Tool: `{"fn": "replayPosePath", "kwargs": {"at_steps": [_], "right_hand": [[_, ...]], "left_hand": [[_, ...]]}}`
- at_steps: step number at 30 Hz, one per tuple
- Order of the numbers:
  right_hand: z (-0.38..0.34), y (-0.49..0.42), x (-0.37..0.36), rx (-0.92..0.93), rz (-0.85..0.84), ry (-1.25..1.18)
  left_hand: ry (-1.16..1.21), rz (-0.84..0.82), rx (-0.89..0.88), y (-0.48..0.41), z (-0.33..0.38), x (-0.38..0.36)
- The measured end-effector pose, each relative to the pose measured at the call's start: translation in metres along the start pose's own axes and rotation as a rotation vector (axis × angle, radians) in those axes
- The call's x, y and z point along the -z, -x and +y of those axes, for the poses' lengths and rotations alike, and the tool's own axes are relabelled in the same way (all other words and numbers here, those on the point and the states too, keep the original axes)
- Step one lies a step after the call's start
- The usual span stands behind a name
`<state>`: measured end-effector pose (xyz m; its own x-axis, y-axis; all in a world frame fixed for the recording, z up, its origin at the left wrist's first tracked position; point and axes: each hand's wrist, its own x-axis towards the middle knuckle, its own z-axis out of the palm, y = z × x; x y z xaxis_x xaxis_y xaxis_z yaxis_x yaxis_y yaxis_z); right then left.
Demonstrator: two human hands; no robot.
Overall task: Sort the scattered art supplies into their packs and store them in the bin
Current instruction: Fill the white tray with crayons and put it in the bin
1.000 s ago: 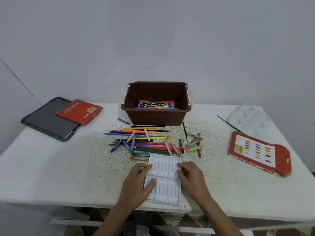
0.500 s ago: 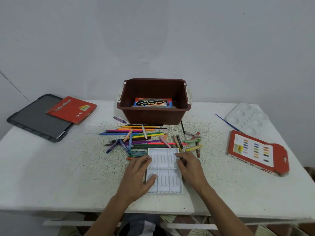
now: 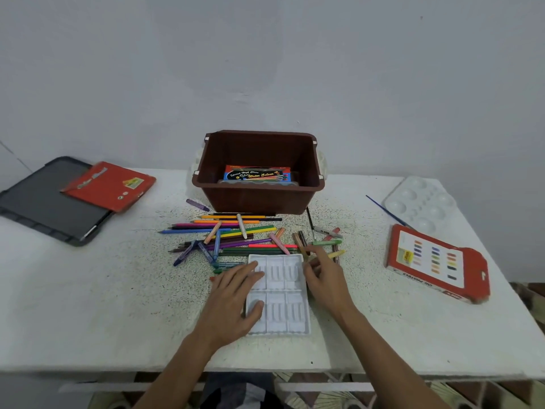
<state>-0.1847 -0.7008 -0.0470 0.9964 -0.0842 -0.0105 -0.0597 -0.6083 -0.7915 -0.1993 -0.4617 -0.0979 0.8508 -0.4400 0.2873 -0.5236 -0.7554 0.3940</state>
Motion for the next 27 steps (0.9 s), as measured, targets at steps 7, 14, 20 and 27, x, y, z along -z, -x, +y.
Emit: {"fn": "replayPosePath", "kwargs": {"at_steps": [7,14,20,27], "right_hand": [[-0.008,-0.022,-0.003,0.005,-0.012,0.210],[-0.011,-0.030,-0.006,-0.059,0.006,0.310],[-0.013,-0.031,-0.008,-0.112,0.051,0.313],[-0.014,-0.030,-0.010,-0.144,0.149,0.260]], "left_hand": [[-0.001,-0.012,-0.005,0.002,0.001,-0.002],[0.005,-0.006,-0.004,0.002,0.002,-0.001],[0.013,-0.015,0.003,0.003,0.002,-0.001],[0.015,-0.011,-0.011,0.003,0.001,-0.001]]}}
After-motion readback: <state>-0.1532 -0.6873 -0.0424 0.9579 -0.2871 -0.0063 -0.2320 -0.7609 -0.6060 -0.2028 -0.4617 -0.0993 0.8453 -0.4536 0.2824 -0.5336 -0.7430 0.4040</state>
